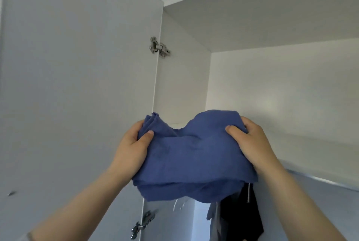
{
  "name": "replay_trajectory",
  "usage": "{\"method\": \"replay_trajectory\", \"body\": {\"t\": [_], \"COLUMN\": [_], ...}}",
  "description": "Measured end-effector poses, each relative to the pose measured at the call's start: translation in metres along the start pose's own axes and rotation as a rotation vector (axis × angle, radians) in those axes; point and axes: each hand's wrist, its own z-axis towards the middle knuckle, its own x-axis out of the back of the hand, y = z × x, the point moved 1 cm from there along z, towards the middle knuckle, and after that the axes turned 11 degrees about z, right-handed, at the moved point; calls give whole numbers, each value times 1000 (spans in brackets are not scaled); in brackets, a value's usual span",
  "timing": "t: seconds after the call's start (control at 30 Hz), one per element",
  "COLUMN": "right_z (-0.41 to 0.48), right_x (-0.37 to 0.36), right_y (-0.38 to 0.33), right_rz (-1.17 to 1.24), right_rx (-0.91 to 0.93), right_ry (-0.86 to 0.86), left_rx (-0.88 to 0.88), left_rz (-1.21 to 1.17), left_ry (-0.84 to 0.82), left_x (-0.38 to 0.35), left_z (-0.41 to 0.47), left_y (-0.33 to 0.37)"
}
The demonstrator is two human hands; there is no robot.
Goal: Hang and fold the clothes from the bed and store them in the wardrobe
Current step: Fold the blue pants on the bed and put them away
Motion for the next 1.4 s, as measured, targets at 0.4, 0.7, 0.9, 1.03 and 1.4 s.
{"method": "replay_trajectory", "body": {"t": [0.4,0.7,0.9,1.03,1.4], "right_z": [108,146,190,223,226], "right_x": [14,25,44,54,120], "right_y": [28,66,73,68,136], "right_rz": [-135,-265,-355,-325,-969], "right_rx": [55,-208,-271,23,-598], "right_ry": [115,120,13,106,-131], "left_rx": [-176,-128,-70,-157,290], "left_rz": [-167,-186,-171,-245,-249], "left_ry": [-69,-174,-228,-21,-687], "left_x": [-79,-140,-165,-170,-197], "left_z": [144,209,234,248,201], "left_y": [-29,-50,-48,-20,-53]}}
